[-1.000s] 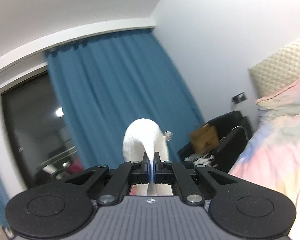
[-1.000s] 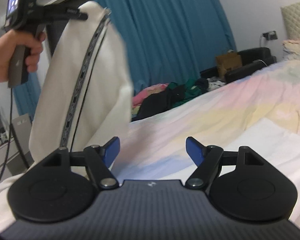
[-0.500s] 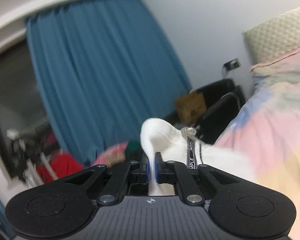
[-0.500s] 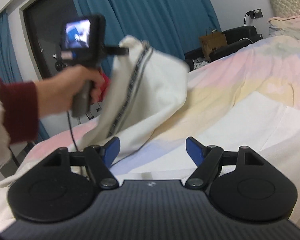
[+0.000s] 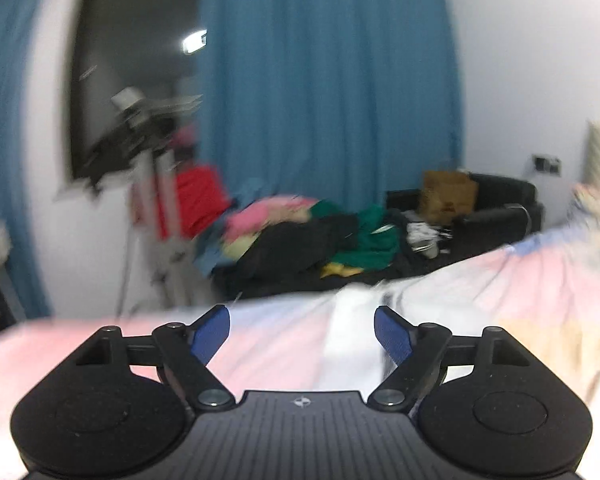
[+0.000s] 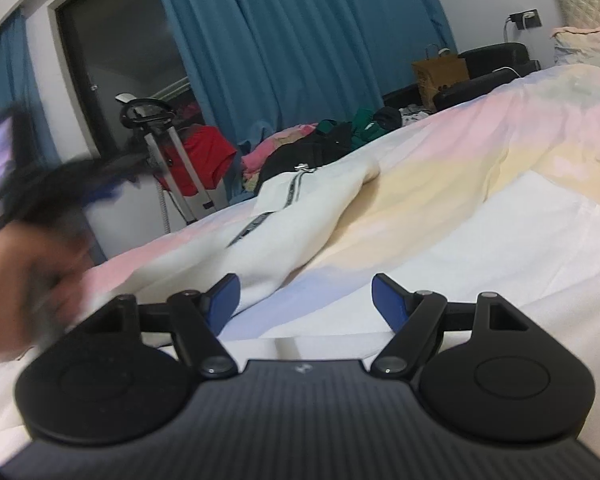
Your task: Fold clothes
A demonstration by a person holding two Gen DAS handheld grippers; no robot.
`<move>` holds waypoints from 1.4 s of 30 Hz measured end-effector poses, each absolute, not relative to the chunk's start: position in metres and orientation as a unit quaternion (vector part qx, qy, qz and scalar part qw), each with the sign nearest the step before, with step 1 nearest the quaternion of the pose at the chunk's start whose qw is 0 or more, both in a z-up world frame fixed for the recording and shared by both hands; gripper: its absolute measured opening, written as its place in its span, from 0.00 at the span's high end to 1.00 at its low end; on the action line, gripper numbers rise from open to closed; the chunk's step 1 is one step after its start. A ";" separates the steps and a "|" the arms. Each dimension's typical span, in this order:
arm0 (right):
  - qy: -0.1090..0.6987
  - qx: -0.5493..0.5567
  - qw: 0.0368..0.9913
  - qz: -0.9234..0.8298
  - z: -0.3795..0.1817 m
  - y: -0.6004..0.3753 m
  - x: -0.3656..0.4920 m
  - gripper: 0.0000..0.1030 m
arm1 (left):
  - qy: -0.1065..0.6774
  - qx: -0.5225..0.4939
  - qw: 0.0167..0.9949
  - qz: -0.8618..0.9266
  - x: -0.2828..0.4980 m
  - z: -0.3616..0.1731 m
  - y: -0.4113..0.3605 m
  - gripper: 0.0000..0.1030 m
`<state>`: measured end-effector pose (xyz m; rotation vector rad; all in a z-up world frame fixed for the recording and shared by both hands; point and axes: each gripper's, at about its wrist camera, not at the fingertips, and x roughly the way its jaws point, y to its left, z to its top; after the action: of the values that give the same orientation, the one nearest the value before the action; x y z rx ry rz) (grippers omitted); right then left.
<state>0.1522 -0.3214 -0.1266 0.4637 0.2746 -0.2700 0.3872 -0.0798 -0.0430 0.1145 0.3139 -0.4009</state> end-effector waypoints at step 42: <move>0.159 0.278 0.931 -0.177 -0.070 -0.456 0.444 0.92 | 0.217 -0.166 0.953 -0.130 0.253 -0.143 0.144 0.10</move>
<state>0.4437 -0.4558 -0.0704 0.5685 0.3266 -0.3627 0.2525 0.1437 -0.1432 -0.3380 0.4411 -0.2650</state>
